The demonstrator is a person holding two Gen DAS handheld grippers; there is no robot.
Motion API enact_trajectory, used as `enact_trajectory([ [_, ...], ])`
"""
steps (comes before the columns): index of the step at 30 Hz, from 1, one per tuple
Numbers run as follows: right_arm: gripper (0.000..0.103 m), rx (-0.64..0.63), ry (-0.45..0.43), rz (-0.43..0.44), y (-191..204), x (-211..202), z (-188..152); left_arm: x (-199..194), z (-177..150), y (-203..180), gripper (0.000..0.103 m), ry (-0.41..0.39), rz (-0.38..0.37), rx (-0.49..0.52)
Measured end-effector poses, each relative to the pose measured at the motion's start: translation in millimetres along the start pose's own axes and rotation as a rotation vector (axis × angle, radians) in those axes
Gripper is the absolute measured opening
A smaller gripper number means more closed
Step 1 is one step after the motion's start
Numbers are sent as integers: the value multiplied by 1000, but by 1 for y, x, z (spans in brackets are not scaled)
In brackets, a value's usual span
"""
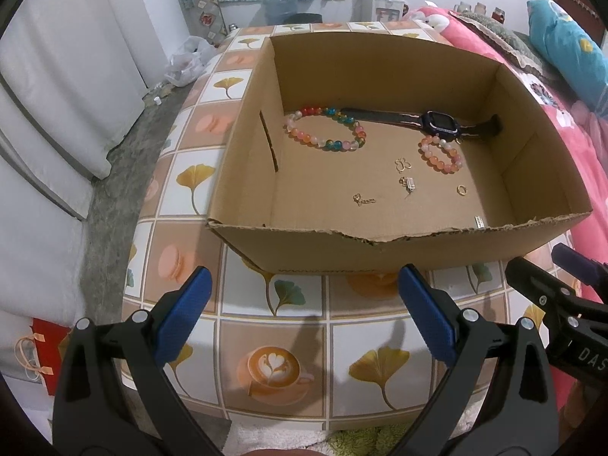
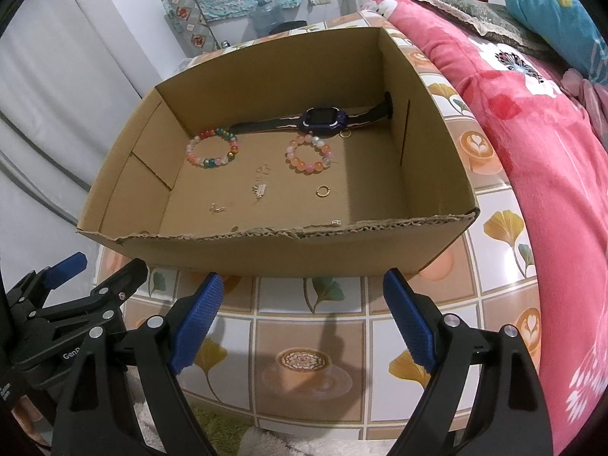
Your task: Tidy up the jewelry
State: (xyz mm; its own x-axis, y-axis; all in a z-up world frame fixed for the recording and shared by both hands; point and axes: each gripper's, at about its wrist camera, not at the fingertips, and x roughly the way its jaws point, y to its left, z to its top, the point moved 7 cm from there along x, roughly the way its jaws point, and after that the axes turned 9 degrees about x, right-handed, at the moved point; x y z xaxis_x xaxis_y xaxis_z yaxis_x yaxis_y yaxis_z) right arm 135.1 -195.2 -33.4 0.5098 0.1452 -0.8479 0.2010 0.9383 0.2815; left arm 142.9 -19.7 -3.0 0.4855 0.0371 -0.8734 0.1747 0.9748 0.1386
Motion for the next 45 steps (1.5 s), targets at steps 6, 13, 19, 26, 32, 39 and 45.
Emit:
enact_trajectory([
  [6,84,2,1,-2,-1,0,1,0,0,0,95,2,-4,3],
  [13,84,0,0,-7,-2,0,0,0,0,0,95,1,-4,2],
  [19,84,1,0,-5,-2,0,0,0,0,0,95,0,-6,-2],
  [26,84,-1,1,-8,-2,0,0,0,-1,0,95,-1,-6,-5],
  [32,84,-2,10,-10,0,2,-2,-1,-1,-1,95,3,-9,-2],
  [39,84,-3,10,-12,1,2,-2,-1,-1,-1,95,8,-13,-12],
  [45,84,-5,11,-12,0,2,-2,0,-2,0,95,8,-15,-15],
])
